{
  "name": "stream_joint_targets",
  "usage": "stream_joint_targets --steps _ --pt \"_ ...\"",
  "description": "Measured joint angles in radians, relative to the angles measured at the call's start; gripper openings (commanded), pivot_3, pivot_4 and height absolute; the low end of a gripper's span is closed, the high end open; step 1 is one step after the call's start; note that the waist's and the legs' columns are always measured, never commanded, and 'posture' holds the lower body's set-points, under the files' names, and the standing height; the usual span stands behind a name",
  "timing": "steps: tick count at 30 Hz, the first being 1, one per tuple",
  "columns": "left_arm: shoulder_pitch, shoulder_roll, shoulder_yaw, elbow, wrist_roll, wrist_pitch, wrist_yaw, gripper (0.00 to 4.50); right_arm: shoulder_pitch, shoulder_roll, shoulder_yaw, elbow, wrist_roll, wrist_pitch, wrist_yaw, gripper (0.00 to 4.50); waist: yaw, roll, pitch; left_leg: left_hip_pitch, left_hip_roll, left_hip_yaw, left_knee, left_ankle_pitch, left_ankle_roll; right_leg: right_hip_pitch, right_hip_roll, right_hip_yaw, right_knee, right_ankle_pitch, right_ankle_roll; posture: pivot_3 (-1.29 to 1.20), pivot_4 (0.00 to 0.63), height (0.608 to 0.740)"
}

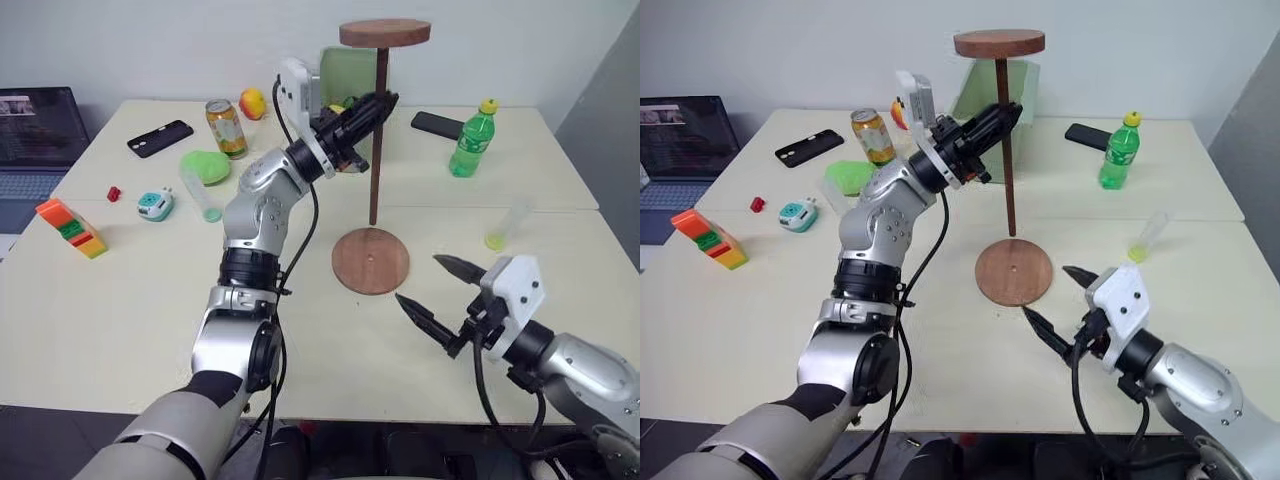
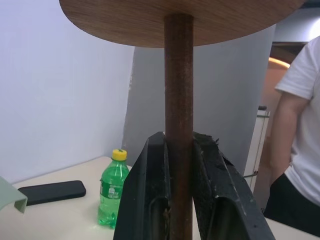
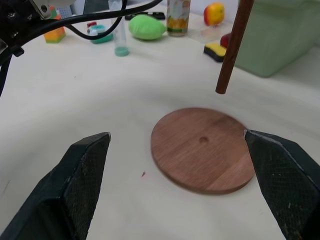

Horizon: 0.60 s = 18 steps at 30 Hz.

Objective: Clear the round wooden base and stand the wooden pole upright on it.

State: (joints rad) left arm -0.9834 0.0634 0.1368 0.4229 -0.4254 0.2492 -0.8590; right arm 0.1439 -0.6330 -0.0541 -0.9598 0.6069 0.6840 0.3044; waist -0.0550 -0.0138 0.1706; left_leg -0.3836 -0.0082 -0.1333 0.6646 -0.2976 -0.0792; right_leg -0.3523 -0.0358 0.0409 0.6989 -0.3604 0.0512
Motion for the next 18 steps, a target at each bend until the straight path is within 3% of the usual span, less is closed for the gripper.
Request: stream_joint_targets --steps 18 --pt "0.064 -0.032 -0.048 0.143 0.023 -0.124 0.002 0.26 -0.002 0.068 0.006 0.023 -0.047 -0.034 -0.001 4.50 0.004 0.000 0.000 0.000 0.000 0.000 0.000 0.000 0.000 0.000 0.000 0.000 0.000 0.000 0.000 0.00 0.150 0.740"
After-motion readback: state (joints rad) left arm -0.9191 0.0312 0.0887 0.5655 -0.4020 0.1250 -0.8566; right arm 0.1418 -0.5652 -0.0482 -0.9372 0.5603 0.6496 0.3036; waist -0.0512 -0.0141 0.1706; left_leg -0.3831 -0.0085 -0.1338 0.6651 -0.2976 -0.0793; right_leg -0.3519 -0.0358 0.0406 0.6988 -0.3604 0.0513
